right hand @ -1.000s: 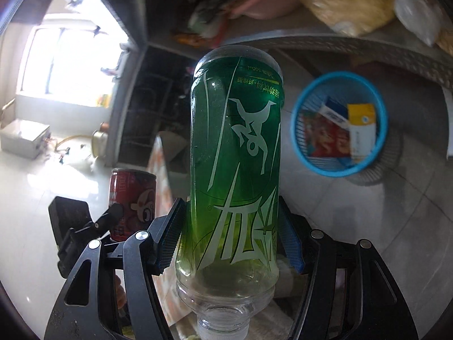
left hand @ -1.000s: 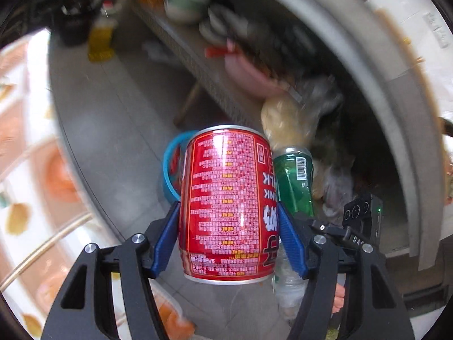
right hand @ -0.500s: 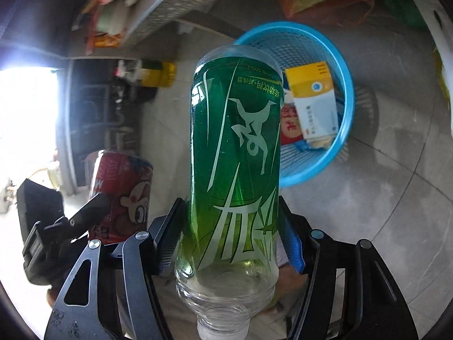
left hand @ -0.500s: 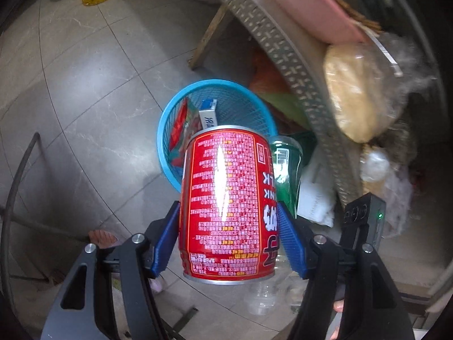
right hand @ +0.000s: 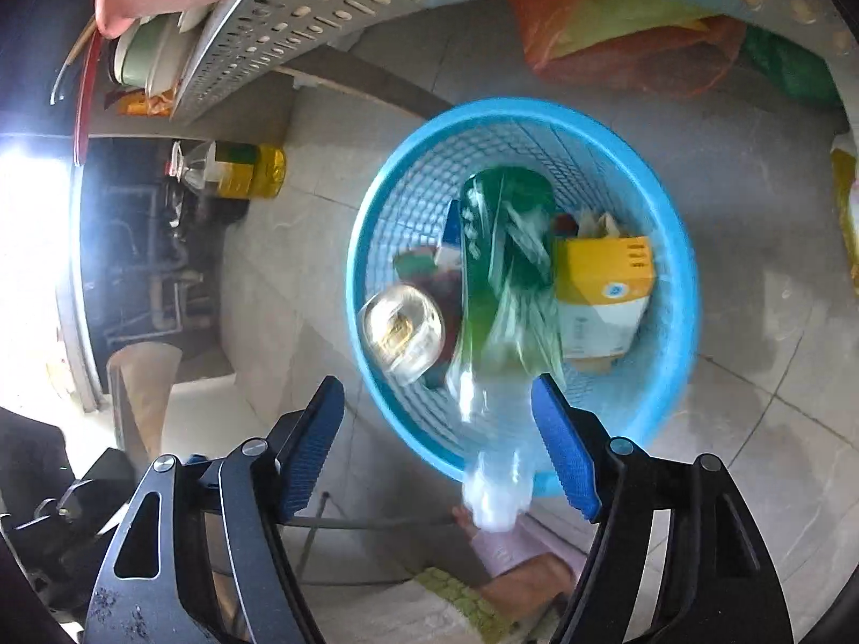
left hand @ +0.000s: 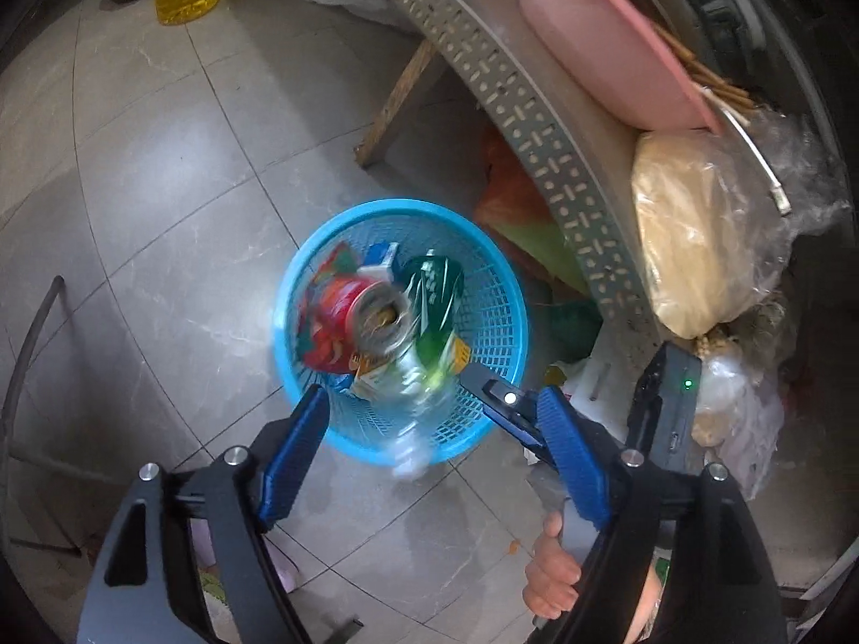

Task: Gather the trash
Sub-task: 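Open both tools to drop the can and bottle into the wastebasket, then move both open tools back over the table toward the container and bag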

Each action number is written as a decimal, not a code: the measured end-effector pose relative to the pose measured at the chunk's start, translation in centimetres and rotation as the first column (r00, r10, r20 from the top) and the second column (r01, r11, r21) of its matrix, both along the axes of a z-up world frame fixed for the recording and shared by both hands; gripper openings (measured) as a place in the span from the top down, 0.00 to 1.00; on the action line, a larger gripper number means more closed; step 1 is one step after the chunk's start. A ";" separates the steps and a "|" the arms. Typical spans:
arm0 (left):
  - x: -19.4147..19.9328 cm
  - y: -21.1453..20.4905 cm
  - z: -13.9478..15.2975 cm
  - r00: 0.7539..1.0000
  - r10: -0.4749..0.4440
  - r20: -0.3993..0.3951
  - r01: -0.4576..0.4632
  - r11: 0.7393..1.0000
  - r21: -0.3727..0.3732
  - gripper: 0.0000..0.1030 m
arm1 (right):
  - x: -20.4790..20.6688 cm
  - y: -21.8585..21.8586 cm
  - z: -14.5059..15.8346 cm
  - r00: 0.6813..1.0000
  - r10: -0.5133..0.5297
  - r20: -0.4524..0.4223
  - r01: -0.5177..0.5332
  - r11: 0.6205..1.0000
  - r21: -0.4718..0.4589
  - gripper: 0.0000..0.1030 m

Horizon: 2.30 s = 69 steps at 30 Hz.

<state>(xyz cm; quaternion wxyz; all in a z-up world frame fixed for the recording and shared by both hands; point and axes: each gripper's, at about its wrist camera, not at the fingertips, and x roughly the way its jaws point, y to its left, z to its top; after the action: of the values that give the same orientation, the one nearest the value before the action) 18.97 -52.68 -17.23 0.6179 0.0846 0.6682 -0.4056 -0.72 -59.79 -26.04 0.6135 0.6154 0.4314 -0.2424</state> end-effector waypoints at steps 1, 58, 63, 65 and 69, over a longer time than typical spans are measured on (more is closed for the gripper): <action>0.1 0.4 0.4 1.000 0.003 -0.005 -0.003 1.000 -0.009 0.24 | -0.1 0.1 0.1 1.000 0.004 -0.007 -0.004 1.000 -0.010 0.32; -6.7 47.1 21.3 0.703 0.532 0.472 -0.355 0.838 -0.415 0.06 | 9.9 30.3 31.3 0.766 0.624 -0.153 -0.462 0.370 -0.806 0.08; -6.6 49.9 21.3 0.681 0.575 0.453 -0.388 0.808 -0.443 0.06 | 10.6 32.8 32.2 0.758 0.617 -0.210 -0.462 0.281 -0.841 0.08; -6.6 50.9 21.3 0.672 0.590 0.447 -0.400 0.798 -0.451 0.06 | 11.1 33.9 32.4 0.751 0.615 -0.241 -0.473 0.245 -0.847 0.08; -6.5 52.8 21.2 0.660 0.616 0.430 -0.427 0.778 -0.461 0.06 | 12.0 35.2 32.8 0.733 0.637 -0.240 -0.478 0.230 -0.848 0.08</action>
<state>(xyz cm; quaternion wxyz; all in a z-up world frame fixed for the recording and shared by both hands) 12.45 0.08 3.92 0.8811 -0.1000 0.3772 -0.2674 11.26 -24.56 6.79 0.9113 0.0339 0.3853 -0.1409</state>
